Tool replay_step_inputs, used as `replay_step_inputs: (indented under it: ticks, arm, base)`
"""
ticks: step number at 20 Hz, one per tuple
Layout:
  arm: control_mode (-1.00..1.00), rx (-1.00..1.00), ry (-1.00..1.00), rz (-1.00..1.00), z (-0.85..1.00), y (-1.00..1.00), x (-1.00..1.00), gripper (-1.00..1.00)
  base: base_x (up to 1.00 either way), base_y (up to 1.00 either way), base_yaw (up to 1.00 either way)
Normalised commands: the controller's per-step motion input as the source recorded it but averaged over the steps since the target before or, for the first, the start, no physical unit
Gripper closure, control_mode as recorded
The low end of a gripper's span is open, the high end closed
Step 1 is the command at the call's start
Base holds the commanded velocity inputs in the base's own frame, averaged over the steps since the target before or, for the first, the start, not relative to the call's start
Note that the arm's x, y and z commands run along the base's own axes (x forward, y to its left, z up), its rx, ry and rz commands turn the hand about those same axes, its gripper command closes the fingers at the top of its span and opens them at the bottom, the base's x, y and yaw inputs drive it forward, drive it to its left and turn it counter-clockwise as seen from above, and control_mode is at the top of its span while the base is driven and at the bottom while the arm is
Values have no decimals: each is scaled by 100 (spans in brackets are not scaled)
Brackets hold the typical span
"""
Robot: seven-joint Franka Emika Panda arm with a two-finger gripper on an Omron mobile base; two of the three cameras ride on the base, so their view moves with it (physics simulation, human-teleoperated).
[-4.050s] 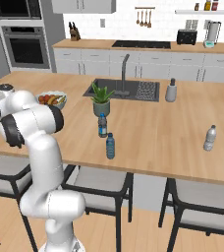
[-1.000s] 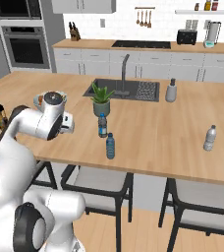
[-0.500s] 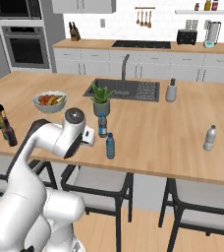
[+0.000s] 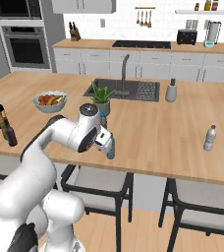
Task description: Move the plastic bottles in the middle to the plastics group, and the glass bottles in the middle to the glass group.
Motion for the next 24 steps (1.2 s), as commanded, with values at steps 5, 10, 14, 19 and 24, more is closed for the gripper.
replay_step_inputs:
  ticks: [5, 10, 14, 19, 24]
  arm:
    - [-100, 0, 16, -12, 6, -54, 48, -100]
    - [-100, 1, 2, 3, -3, -25, 35, -100]
    - [-100, 0, 4, 16, -4, 0, 46, -100]
    - [-100, 0, 8, 18, -5, 2, 50, -100]
    - [-100, -14, 6, 18, -27, 10, 32, -100]
  base:
    - [0, 0, 0]
    - [0, 0, 0]
    - [0, 0, 0]
    - [0, 0, 0]
    - [0, 0, 0]
